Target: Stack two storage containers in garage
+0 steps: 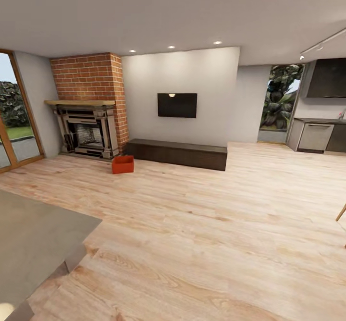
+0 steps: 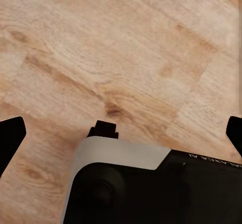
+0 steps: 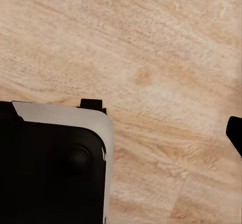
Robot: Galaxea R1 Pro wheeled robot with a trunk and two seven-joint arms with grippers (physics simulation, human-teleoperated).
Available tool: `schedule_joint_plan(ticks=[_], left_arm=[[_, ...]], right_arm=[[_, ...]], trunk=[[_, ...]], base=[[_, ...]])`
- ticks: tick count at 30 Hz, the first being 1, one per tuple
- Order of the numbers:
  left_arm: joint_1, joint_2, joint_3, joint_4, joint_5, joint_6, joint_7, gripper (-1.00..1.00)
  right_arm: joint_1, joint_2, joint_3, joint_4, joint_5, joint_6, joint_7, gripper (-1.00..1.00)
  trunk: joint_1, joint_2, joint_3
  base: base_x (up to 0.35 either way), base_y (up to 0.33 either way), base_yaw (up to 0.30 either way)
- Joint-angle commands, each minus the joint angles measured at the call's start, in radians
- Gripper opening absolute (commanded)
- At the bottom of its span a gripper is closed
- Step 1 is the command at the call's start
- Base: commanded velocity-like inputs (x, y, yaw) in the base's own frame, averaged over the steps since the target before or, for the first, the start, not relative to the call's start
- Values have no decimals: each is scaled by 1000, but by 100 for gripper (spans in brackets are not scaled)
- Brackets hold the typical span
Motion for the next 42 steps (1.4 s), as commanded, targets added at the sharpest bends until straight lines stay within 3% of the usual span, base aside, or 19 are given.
schedule_joint_plan(ticks=[1,42], left_arm=[[-1,0,-7,1,8,-3,3,100],[-1,0,-7,1,8,-3,3,100]], right_arm=[[-1,1,8,3,-8,-5,-1,100],[-1,1,9,3,-7,-4,-2,100]], trunk=[[1,-1,-1],[1,-1,-1]], base=[[322,0,0],[322,0,-19]])
